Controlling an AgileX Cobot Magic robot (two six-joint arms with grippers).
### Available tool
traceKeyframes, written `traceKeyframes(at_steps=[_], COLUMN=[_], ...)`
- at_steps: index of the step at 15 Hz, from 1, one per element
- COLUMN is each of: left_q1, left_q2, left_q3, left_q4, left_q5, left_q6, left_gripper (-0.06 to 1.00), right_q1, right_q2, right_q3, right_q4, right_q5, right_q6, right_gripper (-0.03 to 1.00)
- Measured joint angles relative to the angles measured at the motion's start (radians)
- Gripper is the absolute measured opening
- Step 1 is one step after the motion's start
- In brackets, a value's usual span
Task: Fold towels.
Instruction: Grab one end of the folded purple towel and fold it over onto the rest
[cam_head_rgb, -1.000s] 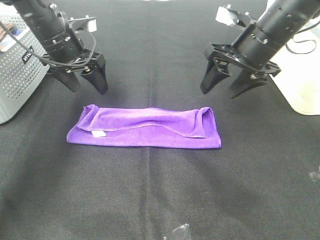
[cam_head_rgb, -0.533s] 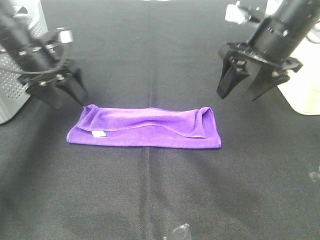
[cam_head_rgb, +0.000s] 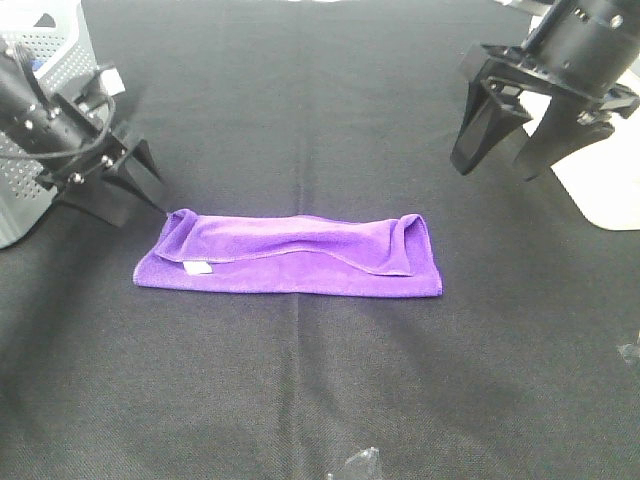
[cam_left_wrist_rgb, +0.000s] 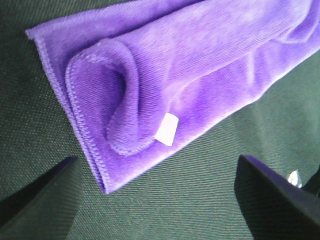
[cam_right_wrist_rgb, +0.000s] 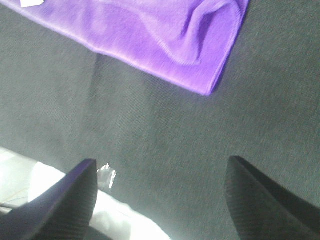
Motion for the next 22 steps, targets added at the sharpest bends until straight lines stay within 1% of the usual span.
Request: traceKeyframes(at_steps=[1, 4, 7, 8, 11, 18, 19, 20, 21, 22], left_q1=[0.002, 0.043, 0.05, 0.05, 0.05, 0.045, 0.033, 0.02, 0.02, 0.018], left_q2=[0.01, 0.049, 0.081, 0.084, 0.103, 0.115, 0.117, 0.13, 0.13, 0.134], left_q3=[0.0, 0.0, 0.0, 0.0, -0.005, -0.011, -0.011, -0.011, -0.011, -0.013], left_q4=[0.0, 0.001, 0.007, 0.005, 0.006, 0.008, 0.009, 0.005, 0.005, -0.017], left_q5=[0.0, 0.001, -0.022, -0.022, -0.017, -0.008, -0.056, -0.078, -0.078, -0.088], left_q6=[0.007, 0.027, 0.057, 0.064, 0.094, 0.075, 0.051, 0.041, 0.041, 0.037], left_gripper=[0.76, 0.77, 0.88, 0.9, 0.9, 0.9, 0.9, 0.9, 0.9, 0.9], right_q1=[0.0, 0.0, 0.0, 0.0, 0.0, 0.0, 0.0, 0.0, 0.0, 0.0], right_q2=[-0.007, -0.013, -0.014, -0.014, -0.014, -0.014, -0.014, -0.014, -0.014, -0.014], right_q3=[0.0, 0.005, 0.005, 0.005, 0.005, 0.005, 0.005, 0.005, 0.005, 0.005], right_q4=[0.0, 0.0, 0.0, 0.0, 0.0, 0.0, 0.0, 0.001, 0.001, 0.001], right_q5=[0.006, 0.019, 0.02, 0.02, 0.02, 0.02, 0.02, 0.02, 0.02, 0.02], right_q6=[0.001, 0.001, 0.001, 0.002, 0.014, 0.017, 0.017, 0.017, 0.017, 0.017], right_gripper=[0.68, 0.68, 0.68, 0.68, 0.68, 0.68, 0.68, 0.68, 0.68, 0.68])
